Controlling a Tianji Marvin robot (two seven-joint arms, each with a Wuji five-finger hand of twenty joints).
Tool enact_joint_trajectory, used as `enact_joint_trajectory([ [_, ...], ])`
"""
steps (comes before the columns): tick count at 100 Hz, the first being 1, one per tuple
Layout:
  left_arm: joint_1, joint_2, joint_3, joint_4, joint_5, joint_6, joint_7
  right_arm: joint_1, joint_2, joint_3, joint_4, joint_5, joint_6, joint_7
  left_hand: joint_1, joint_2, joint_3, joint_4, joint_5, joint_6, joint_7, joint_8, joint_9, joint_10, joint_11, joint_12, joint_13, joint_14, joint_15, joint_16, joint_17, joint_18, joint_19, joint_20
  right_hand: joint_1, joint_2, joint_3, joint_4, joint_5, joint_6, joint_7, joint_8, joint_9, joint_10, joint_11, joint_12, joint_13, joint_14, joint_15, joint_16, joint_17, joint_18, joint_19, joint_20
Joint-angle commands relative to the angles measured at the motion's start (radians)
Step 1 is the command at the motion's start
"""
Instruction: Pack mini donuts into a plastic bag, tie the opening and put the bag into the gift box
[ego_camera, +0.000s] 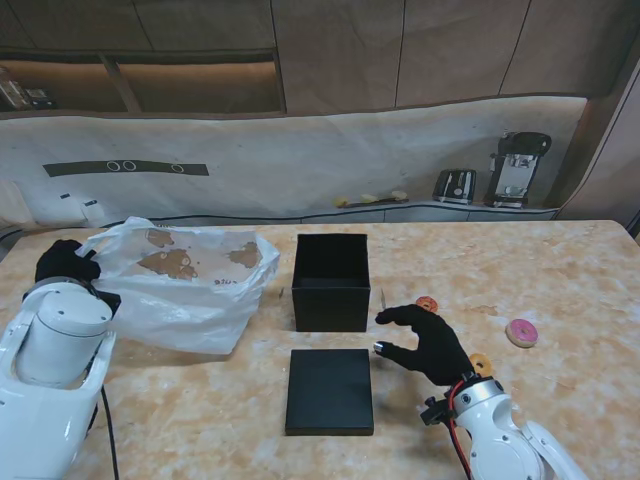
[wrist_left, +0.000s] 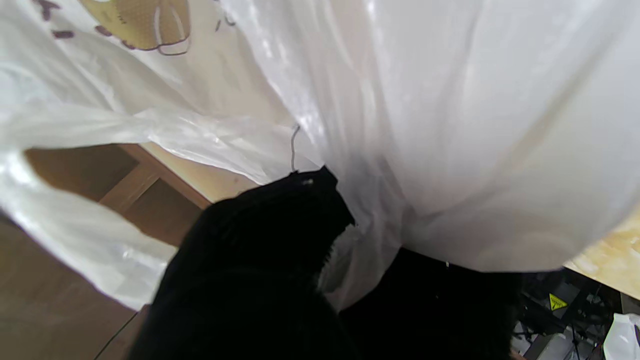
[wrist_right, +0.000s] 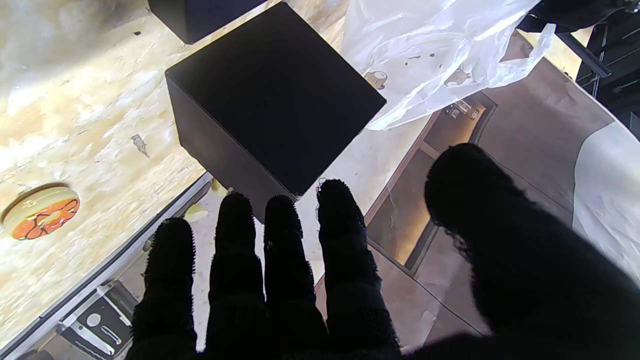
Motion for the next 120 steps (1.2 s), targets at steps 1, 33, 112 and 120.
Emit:
enact_joint_trajectory([
  [1,0.011,-0.009,-0.008,-0.041,-0.015,0.013,-0.006,-0.012,-0.007,-0.002,-0.006,-0.001,-0.006,0.01,0.014,-0.049,0.05,-0.019,0.015,0.008,0.041,0.016,0.021,0.007,-0.001,0.023,0.038,0.003,0.038,-0.018,0.025,0.02,0.032,-0.005,-0.016,0.025,-0.001,0.02,0.009,0.0,0.0,0.003,-0.026,-0.016,-0.001,-0.038,-0.018,-0.018,-0.005,-0.007,-0.01,-0.004,-0.008,0.014],
  [33,0.048,-0.033,-0.05,-0.19,-0.096,0.064,0.017,-0.017,-0.007,0.0,-0.006,0.001,-0.019,0.009,0.006,-0.063,0.073,-0.023,0.021,0.018,0.041,0.013,0.028,0.016,0.002,0.021,0.05,0.007,0.053,-0.024,0.042,0.025,0.044,-0.01,-0.016,0.025,-0.001,0.02,0.012,-0.001,-0.001,0.004,-0.025,-0.015,-0.001,-0.038,-0.018,-0.018,-0.005,-0.007,-0.008,-0.004,-0.007,0.014],
  [112,0.123,-0.111,-0.113,-0.487,-0.392,0.132,0.114,-0.048,-0.009,0.017,-0.021,-0.009,-0.049,-0.011,-0.002,-0.059,0.075,-0.029,0.01,0.011,0.052,0.009,0.024,0.008,0.01,0.012,0.053,-0.004,0.058,-0.035,0.057,0.012,0.051,-0.025,-0.016,0.025,-0.002,0.021,0.017,-0.001,-0.005,0.006,-0.024,-0.014,-0.002,-0.038,-0.017,-0.019,-0.006,-0.007,-0.008,-0.004,-0.006,0.013],
  [120,0.137,-0.118,-0.12,-0.513,-0.428,0.128,0.127,-0.05,-0.009,0.018,-0.022,-0.009,-0.051,-0.01,-0.003,-0.058,0.075,-0.029,0.009,0.009,0.054,0.01,0.024,0.008,0.011,0.012,0.055,-0.009,0.062,-0.031,0.055,0.013,0.051,-0.026,-0.016,0.025,-0.001,0.021,0.017,-0.001,-0.005,0.006,-0.024,-0.014,-0.002,-0.038,-0.017,-0.019,-0.006,-0.007,-0.007,-0.004,-0.006,0.013],
])
